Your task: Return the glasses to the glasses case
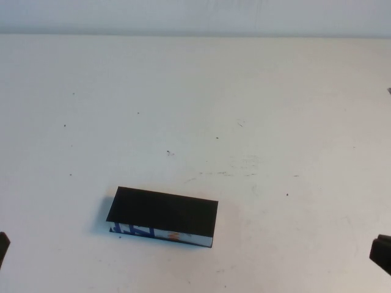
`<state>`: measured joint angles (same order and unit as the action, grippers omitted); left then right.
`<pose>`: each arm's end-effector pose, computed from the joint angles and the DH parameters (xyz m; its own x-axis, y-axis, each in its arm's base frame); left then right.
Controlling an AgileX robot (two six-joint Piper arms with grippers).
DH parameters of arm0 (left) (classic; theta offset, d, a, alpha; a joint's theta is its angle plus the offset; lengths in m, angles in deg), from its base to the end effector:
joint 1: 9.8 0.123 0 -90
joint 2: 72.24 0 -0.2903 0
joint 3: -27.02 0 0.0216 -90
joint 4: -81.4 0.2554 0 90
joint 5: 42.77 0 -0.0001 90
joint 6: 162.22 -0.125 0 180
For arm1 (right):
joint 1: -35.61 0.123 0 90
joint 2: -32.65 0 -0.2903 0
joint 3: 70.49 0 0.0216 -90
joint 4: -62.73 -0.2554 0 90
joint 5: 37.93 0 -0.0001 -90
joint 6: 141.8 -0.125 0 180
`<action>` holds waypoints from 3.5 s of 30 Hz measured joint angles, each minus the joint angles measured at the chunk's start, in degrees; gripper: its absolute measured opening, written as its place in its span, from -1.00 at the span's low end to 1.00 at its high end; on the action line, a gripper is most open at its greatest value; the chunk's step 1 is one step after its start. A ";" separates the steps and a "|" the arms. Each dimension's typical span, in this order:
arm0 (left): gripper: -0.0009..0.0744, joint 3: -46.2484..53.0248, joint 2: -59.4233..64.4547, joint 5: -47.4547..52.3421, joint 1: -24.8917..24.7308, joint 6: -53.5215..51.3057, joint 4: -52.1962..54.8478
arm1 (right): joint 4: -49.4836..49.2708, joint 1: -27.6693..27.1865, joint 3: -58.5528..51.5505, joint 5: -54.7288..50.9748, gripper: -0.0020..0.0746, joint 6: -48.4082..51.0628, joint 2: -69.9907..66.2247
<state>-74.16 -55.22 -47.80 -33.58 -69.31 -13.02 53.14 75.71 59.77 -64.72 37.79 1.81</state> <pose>0.0981 -0.0314 0.1900 -0.1397 -0.0777 -0.9871 0.3068 0.9445 -0.1177 0.0844 0.0834 0.2983 -0.3304 -0.0746 -0.9409 -0.6536 0.7372 0.1711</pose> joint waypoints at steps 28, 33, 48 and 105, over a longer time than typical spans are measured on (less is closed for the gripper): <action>-0.98 0.00 0.00 -0.70 0.00 0.38 -0.46 | 2.20 -31.93 -22.86 18.13 -0.98 -0.09 12.18; -0.98 0.00 0.00 -0.91 0.00 0.38 -0.46 | 0.52 -39.29 -26.38 16.38 -0.98 -0.09 22.17; -0.98 0.00 0.00 -1.94 0.00 0.38 -0.46 | 1.09 -39.84 -29.14 9.44 -0.98 2.99 23.66; -0.98 0.04 -9.97 25.56 23.34 85.33 93.50 | 0.87 -39.84 -29.14 6.00 -0.98 3.04 23.79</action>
<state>-74.12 -65.19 -22.23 -10.25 16.02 80.47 54.01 35.87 30.63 -58.72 40.83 25.59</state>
